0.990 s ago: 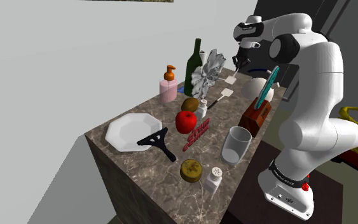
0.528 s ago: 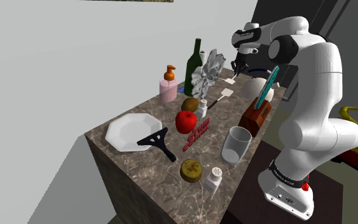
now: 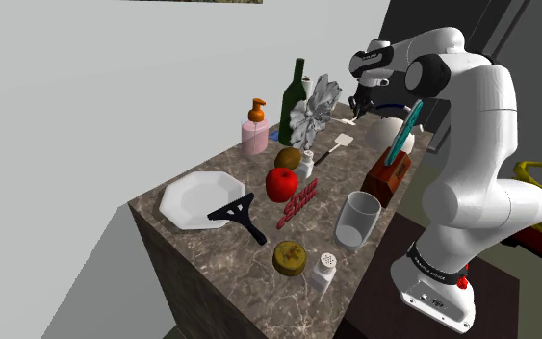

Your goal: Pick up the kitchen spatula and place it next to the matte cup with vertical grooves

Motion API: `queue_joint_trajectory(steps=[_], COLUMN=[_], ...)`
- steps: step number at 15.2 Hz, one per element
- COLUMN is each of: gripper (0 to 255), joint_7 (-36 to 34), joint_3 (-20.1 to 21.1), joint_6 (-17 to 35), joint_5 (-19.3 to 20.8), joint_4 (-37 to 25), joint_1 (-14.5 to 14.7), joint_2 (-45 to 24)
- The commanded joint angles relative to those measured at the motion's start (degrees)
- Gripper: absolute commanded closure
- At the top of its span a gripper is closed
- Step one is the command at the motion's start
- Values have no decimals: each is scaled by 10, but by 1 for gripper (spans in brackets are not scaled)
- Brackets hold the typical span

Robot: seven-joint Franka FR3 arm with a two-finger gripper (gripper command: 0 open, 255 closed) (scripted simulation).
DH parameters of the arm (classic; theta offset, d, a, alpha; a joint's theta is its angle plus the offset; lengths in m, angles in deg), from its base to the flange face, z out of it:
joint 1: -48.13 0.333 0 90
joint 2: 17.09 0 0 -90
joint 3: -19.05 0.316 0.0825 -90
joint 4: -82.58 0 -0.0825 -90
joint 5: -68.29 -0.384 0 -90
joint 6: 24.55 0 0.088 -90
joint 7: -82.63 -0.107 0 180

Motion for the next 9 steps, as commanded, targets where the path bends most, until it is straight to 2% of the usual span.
queue_joint_trajectory(steps=[1, 2, 3, 8, 9], gripper=[255, 255, 0, 0, 0], joint_7=[0, 0, 0, 0, 0], joint_3=[0, 0, 0, 0, 0], joint_6=[0, 0, 0, 0, -15], joint_5=[0, 0, 0, 0, 0], joint_4=[0, 0, 0, 0, -9], joint_1=[0, 0, 0, 0, 0], joint_2=[-1, -1, -1, -1, 5])
